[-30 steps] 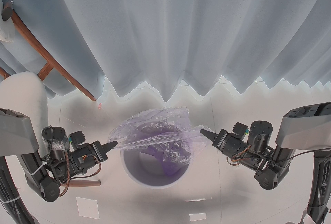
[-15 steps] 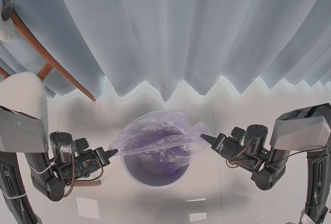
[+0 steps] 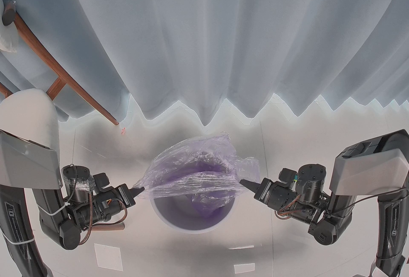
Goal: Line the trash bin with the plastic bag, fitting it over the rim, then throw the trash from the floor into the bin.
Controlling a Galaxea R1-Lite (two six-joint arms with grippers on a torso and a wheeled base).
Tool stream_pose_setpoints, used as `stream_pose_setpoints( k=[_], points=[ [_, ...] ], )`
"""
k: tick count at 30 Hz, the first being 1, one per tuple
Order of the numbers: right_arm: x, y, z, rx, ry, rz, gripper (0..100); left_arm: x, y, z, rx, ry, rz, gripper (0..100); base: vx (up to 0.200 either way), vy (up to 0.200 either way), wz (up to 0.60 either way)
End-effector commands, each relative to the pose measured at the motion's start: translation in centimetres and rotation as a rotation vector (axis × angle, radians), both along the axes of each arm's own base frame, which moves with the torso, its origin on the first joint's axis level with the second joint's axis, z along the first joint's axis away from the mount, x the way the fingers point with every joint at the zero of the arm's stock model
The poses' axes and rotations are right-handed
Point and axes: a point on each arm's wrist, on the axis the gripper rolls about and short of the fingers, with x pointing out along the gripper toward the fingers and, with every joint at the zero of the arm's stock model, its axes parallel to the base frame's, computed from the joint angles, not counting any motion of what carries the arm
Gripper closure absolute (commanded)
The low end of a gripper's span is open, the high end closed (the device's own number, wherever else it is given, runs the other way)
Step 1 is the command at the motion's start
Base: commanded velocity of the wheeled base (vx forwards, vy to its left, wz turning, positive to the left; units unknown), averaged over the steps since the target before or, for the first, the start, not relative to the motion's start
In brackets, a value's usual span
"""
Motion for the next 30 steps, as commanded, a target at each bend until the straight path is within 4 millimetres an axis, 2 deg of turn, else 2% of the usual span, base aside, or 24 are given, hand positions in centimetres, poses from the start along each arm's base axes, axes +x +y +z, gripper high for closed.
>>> stream_pose_setpoints(
  k=[1, 2, 8, 13, 18, 21, 27, 30],
  points=[
    [-0.1, 0.1, 0.4, 0.013, -0.018, 0.007, 100, -0.1, 0.0, 0.1, -0.004, 0.0, -0.001, 100, 0.0, 0.0, 0.0],
    [-0.1, 0.1, 0.4, 0.012, -0.019, 0.009, 100, -0.2, -0.1, 0.0, -0.003, 0.005, -0.004, 0, 0.0, 0.0, 0.0],
    [-0.1, 0.1, 0.3, 0.011, -0.016, 0.009, 100, -0.8, -0.2, 0.2, 0.002, 0.007, -0.017, 0, 0.0, 0.0, 0.0],
    [-0.1, 0.2, 0.4, 0.011, -0.02, 0.01, 100, -4.0, -1.2, 1.7, 0.056, -0.025, -0.117, 0, 0.0, 0.0, 0.0],
    [-0.2, 0.2, 0.6, 0.014, -0.025, 0.012, 100, -5.4, -0.6, 2.6, 0.208, -0.142, -0.18, 0, 0.0, 0.0, 0.0],
    [-0.2, 0.2, 0.9, 0.022, -0.028, 0.011, 100, -4.9, -0.4, 2.7, 0.292, -0.213, -0.207, 0, 0.0, 0.0, 0.0],
    [-1.0, 0.7, 0.9, 0.02, -0.02, 0.036, 100, -0.2, -1.5, 3.9, 0.332, -0.404, -0.195, 0, 0.0, 0.0, 0.0],
    [-1.2, 0.8, 1.4, 0.029, -0.03, 0.042, 100, 1.4, -1.5, 3.9, 0.348, -0.428, -0.194, 0, 0.0, 0.0, 0.0]
  ],
)
